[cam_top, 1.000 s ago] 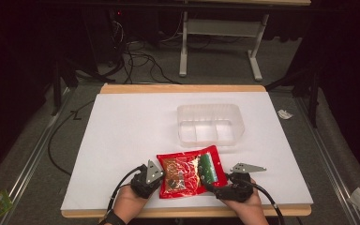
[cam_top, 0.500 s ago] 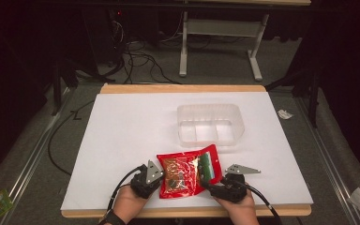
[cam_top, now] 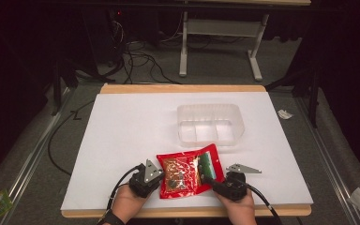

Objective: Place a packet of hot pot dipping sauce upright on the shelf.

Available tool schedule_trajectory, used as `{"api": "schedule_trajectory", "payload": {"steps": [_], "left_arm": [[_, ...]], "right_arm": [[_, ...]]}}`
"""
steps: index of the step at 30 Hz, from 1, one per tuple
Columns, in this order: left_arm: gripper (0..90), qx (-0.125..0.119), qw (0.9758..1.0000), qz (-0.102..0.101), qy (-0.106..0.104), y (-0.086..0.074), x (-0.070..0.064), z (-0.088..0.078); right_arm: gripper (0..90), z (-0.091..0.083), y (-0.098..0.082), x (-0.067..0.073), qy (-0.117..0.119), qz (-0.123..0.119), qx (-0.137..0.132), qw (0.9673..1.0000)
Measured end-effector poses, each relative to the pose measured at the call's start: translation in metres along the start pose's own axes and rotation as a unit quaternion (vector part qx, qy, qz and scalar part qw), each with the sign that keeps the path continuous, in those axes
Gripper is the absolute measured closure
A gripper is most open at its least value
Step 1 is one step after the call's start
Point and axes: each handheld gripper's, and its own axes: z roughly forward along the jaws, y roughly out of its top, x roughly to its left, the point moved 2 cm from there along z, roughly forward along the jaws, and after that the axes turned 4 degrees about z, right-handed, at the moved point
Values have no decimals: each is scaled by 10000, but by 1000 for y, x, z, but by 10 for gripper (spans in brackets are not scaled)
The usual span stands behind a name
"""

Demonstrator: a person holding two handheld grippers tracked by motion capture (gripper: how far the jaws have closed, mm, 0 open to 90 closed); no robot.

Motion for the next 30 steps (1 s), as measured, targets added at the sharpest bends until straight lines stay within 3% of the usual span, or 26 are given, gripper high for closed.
{"api": "schedule_trajectory", "payload": {"steps": [15, 30], "left_arm": [[736, 10, 9998, -197, -13, -4, 7, -3], [627, -172, 9978, -629, 111, -6, 21, -12]], "right_arm": [[827, -4, -4, 1, 29, 80, 36, 10000], [890, -20, 5, 11, -30, -343, -364, 9987]]}}
